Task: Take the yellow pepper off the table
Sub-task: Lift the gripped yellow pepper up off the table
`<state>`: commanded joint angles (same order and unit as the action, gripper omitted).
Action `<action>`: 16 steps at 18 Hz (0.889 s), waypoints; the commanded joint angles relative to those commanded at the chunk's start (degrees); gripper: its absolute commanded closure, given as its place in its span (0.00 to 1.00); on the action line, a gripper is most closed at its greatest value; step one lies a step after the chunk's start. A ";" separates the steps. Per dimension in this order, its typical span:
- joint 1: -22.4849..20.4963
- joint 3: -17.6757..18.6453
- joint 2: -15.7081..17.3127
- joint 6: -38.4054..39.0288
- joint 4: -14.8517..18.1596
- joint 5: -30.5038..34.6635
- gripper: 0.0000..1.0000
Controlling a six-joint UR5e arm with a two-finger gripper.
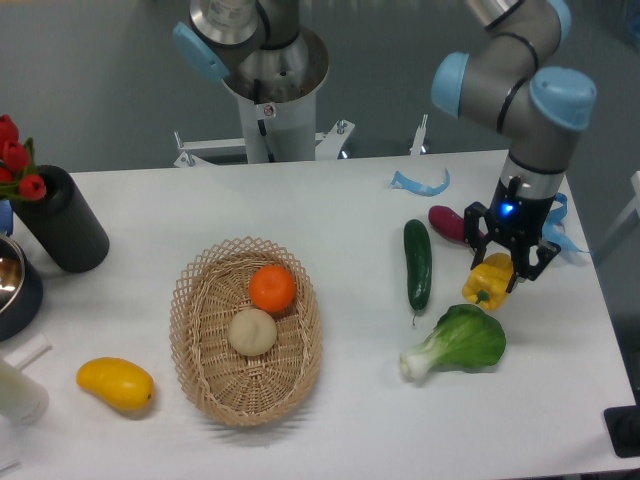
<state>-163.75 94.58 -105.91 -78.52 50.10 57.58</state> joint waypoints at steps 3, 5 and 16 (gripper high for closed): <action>2.37 -3.86 0.88 10.98 -0.26 -2.99 0.57; 2.73 -5.54 0.97 15.57 -0.79 -3.53 0.57; 4.84 -6.52 0.71 19.37 -0.88 -3.53 0.57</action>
<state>-158.91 88.07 -105.21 -59.15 49.22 54.05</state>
